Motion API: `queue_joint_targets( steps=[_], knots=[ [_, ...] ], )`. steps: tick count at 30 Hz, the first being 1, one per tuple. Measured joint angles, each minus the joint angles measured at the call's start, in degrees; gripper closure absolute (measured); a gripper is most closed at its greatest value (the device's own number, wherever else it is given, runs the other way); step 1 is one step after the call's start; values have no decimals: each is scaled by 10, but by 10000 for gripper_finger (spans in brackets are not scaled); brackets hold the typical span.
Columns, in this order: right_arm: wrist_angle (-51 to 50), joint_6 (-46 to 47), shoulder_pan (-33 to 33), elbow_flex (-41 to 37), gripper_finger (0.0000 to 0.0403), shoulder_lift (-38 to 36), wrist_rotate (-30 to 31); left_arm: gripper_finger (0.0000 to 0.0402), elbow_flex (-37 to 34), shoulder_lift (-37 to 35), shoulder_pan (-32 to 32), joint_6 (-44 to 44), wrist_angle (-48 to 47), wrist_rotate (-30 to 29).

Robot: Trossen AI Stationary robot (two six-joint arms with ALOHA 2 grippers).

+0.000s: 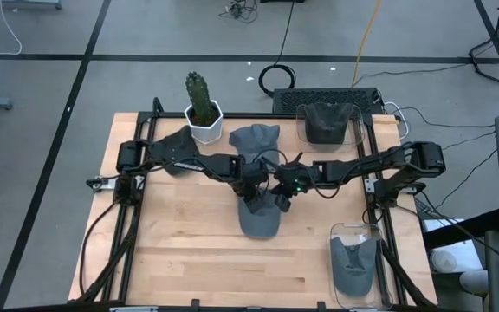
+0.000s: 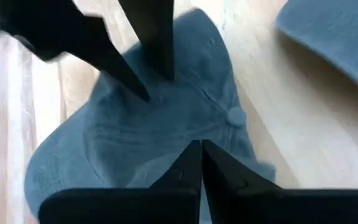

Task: Pick & Place hat
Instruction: Put the bottom gray cap into the bottom transparent bin

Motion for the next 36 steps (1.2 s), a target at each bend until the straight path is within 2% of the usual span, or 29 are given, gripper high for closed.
queue_joint_targets(
  steps=[4,8,11,16,23,36],
  knots=[
    [10,18,0,-1,403,23,-10,284,-1,0,-1,0,-9,-9],
    [58,27,4,0,403,42,-44,284,-1,0,0,-1,-19,-5],
    [87,32,13,1,403,51,-46,284,-1,0,0,-1,-32,-4],
    [77,29,22,0,403,57,-46,284,-1,0,-1,-6,-30,0],
    [1,27,24,1,403,57,-76,284,-1,0,-1,-7,-58,2],
    [47,40,6,2,403,41,-76,284,0,-24,15,16,-74,47]
  ],
)
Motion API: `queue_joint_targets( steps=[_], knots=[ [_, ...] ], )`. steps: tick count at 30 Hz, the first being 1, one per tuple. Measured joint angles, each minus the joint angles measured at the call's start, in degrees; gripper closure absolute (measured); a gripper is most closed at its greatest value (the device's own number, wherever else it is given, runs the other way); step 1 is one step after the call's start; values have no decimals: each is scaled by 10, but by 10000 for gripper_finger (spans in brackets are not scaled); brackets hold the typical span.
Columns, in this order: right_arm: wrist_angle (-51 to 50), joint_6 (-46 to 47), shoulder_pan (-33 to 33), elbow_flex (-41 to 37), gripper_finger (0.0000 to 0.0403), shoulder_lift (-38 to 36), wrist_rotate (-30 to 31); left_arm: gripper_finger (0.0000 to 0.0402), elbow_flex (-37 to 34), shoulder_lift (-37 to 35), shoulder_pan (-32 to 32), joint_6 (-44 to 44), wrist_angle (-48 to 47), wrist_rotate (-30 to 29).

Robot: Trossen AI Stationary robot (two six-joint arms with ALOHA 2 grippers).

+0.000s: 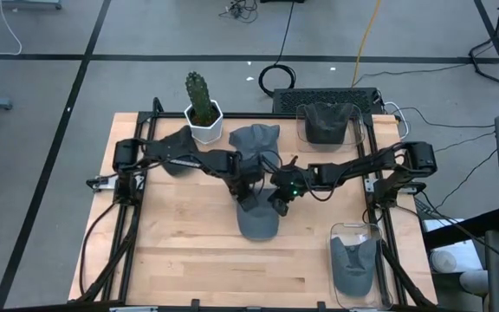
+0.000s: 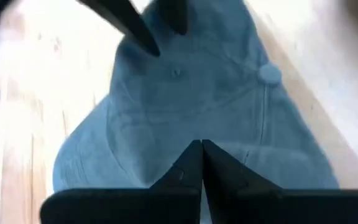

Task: Pick & Place hat
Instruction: Put the bottom gray cap into the bottom transparent bin

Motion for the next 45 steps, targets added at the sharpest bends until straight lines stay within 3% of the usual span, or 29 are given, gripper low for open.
queue_joint_targets(
  steps=[6,11,15,22,29,45],
  knots=[
    [-17,-45,-15,1,403,-73,2,284,0,-66,21,6,-18,0],
    [-160,-99,-23,42,403,-168,21,284,0,-147,20,30,-66,-40],
    [-268,-190,-23,136,403,-180,49,284,0,-208,18,29,-94,-85],
    [-346,-210,-26,293,403,-93,46,284,1,-321,18,34,-50,-110],
    [-330,-210,-2,333,387,19,0,284,1,-395,19,52,40,-114],
    [-322,-183,40,332,203,150,-46,284,0,-462,-53,12,-60,-124]
  ],
)
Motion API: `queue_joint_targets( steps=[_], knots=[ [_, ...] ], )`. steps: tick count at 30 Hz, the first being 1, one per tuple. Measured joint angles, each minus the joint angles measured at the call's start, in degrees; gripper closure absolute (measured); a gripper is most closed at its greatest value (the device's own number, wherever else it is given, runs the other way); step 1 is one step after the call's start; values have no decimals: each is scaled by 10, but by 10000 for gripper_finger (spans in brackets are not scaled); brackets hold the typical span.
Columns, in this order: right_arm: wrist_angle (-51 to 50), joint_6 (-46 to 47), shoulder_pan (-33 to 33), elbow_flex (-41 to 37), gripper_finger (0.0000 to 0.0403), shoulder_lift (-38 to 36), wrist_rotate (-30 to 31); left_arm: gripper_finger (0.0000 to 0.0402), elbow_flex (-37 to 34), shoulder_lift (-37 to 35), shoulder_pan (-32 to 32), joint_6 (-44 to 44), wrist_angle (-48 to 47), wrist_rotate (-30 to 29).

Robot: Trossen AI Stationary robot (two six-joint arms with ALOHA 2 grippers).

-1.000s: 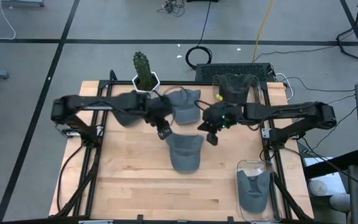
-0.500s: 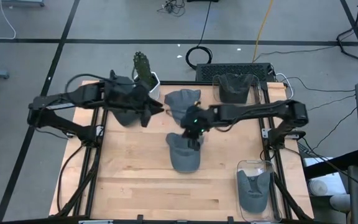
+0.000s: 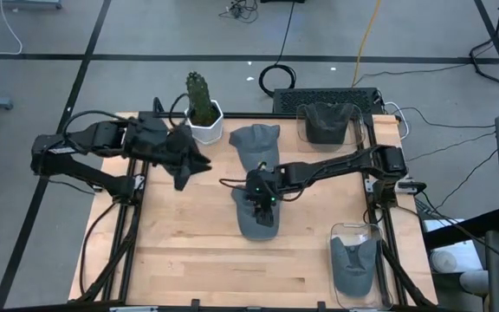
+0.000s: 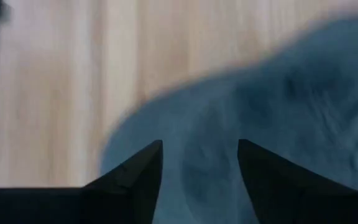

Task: Pick & Place hat
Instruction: Put the bottom gray cap into the bottom transparent bin

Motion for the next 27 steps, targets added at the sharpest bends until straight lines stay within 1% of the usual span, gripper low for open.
queue_joint_targets(
  steps=[5,10,12,15,21,23,27],
  knots=[
    [-9,10,-1,0,191,19,2,284,0,0,-31,1,-38,0],
    [-19,19,-1,0,207,36,-4,284,0,0,-61,2,-64,-3],
    [-27,19,-1,0,225,34,-16,284,0,0,-72,4,-80,-4],
    [-32,19,6,-4,265,34,-15,284,0,1,-89,12,-97,-6],
    [-64,27,22,-6,380,30,-15,284,0,1,-114,29,-109,-32],
    [-87,42,32,-6,392,19,-12,284,0,1,-119,37,-110,-33],
    [-148,59,58,-8,398,-28,27,284,0,1,-121,50,-110,-33]
  ],
)
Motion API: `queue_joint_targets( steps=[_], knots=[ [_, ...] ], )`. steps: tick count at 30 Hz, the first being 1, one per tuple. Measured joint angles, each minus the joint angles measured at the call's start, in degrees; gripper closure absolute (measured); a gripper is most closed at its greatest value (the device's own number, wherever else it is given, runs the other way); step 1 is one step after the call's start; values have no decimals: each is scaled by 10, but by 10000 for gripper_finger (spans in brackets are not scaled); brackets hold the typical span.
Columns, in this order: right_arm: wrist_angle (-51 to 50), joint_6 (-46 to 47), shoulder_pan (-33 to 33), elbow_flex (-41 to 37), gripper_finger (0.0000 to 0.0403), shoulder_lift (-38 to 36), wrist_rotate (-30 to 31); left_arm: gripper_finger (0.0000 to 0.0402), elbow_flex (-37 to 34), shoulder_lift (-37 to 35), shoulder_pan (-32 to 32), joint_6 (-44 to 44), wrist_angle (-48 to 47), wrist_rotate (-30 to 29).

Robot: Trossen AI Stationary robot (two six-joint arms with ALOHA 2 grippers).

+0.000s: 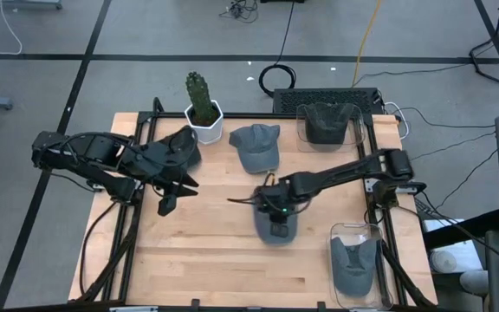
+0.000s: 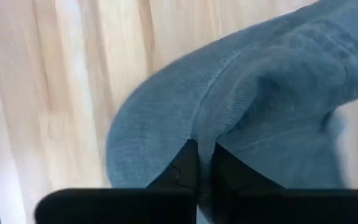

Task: Pick & Place hat
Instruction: Put the bottom gray cap into the bottom transparent bin

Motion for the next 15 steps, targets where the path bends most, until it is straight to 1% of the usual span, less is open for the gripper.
queue_joint_targets(
  steps=[4,7,12,15],
  knots=[
    [-67,28,38,1,400,-85,42,284,0,0,0,-3,2,-11],
    [-128,84,84,1,401,-146,57,284,0,0,0,-19,5,-37],
    [-199,218,199,1,402,-239,66,284,0,0,1,-74,25,-85],
    [-209,311,280,3,402,-272,65,284,0,0,1,-115,49,-106]
  ],
)
